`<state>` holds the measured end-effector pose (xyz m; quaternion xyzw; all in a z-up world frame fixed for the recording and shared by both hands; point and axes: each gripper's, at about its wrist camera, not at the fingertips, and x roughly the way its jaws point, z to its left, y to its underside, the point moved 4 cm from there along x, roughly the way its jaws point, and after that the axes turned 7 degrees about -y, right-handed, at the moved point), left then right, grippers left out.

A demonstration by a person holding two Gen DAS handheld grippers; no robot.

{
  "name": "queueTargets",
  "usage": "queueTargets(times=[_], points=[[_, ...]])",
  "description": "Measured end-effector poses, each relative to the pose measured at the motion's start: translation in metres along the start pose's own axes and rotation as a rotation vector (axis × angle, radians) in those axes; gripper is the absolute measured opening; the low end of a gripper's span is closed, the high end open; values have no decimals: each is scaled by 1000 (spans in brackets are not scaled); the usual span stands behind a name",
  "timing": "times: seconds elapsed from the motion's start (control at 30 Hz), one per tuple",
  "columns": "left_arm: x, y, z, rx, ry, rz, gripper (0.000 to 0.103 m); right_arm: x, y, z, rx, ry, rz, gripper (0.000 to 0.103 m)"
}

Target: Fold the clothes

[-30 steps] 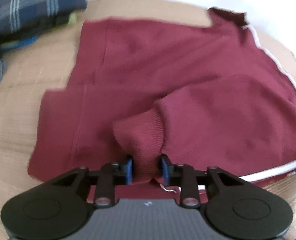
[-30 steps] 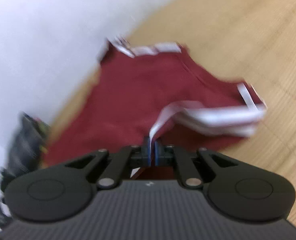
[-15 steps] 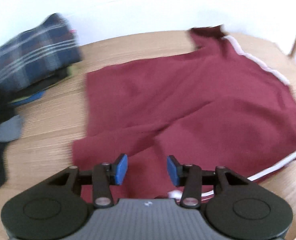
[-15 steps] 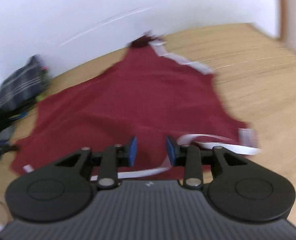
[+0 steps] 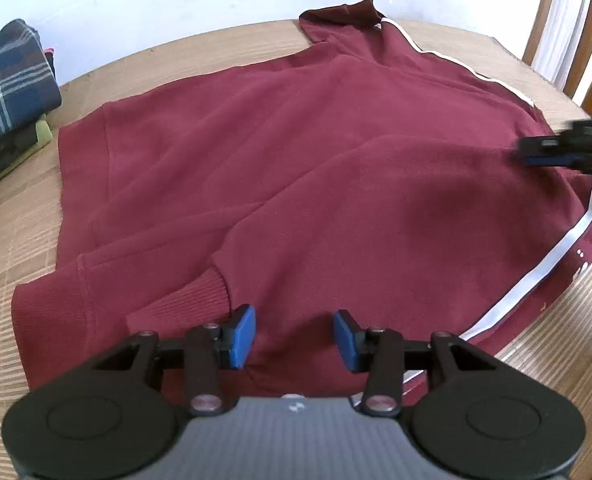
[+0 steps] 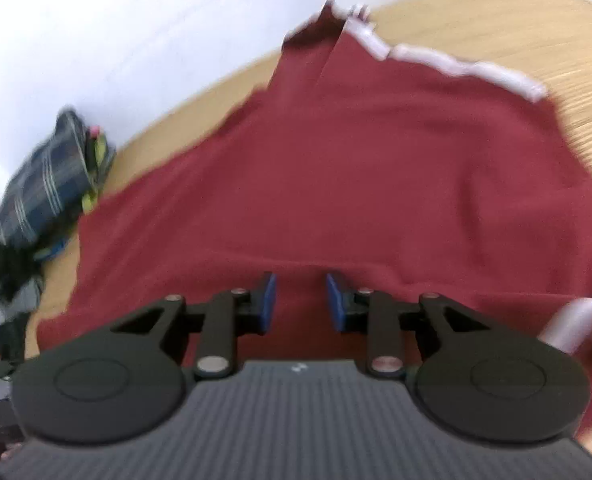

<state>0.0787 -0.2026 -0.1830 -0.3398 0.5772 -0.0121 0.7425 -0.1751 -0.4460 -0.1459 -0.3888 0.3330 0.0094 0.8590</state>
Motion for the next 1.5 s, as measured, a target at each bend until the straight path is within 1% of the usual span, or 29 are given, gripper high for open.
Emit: queueTargets(times=[0.1,0.13,0.2,0.23,0.3,0.33,0.37,0.4,0.47,0.5,0.57,0.6,0.63,0.7,0.73,0.77,0.83,0.87,0.9,0.97,1.03,1.1,1.17,1.2,1.27,1.33,1.4,1.47,1.5], points=[[0,-1,1,3,18,-6,52,-18,3,-18,49,42,-45,32],[0,-1,0,10,17,-8,53,-26,7,-30,59,71,-39,32],[-1,1,-5,35,3,-8,55,-30,15,-60,97,172,-13,31],[-1,1,-7,46,-5,-7,55,-31,18,-74,124,179,-19,25],[0,0,-11,54,-15,-2,56,-36,20,-103,204,136,-54,24],[-1,0,-11,49,-17,4,56,-40,18,-113,282,101,-64,24],[-2,0,-11,39,-19,13,57,-44,16,-118,343,83,-72,26],[-4,0,-11,28,-23,21,57,-50,12,-116,355,74,-93,29],[-3,-1,-15,22,-41,26,58,-58,6,-103,265,59,-111,30],[-3,-1,-16,19,-49,27,59,-57,5,-98,204,60,-86,30],[-4,-1,-17,-1,-60,32,59,-45,12,-99,112,104,31,30],[-5,-3,-17,-21,-65,43,58,-38,13,-102,88,116,75,29],[-8,-8,-15,-43,-69,46,57,-38,9,-105,92,109,86,30],[-19,-23,-8,-90,-76,21,58,-39,-13,-101,130,73,107,33],[-25,-30,-4,-114,-80,8,59,-38,-26,-95,127,41,92,33],[-30,-39,1,-133,-96,-8,60,-38,-43,-86,99,-5,50,33],[-38,-58,16,-155,-163,-48,62,-33,-76,-73,17,-69,-22,46],[-38,-68,24,-153,-204,-61,65,-23,-94,-70,-26,-88,-46,59],[-36,-79,33,-150,-250,-68,65,-10,-112,-69,-69,-103,-66,69],[-26,-101,56,-156,-318,-72,65,22,-139,-72,-122,-93,-81,68],[-8,-122,83,-205,-329,-70,65,63,-165,-84,-116,-53,-73,68],[13,-139,108,-242,-313,-71,67,98,-182,-91,-98,-12,-56,68],[37,-148,132,-258,-306,-49,68,128,-194,-92,-139,42,-50,68],[49,-151,143,-261,-303,-29,68,141,-197,-90,-159,53,-42,68],[71,-154,161,-272,-279,9,68,164,-200,-86,-193,45,-10,68],[91,-155,175,-296,-252,25,68,190,-208,-86,-218,28,47,68],[109,-158,189,-329,-226,32,68,203,-211,-94,-237,48,73,68],[123,-159,197,-367,-194,35,68,216,-215,-98,-251,82,76,68],[129,-159,200,-385,-177,35,72,223,-217,-101,-247,86,85,68]])
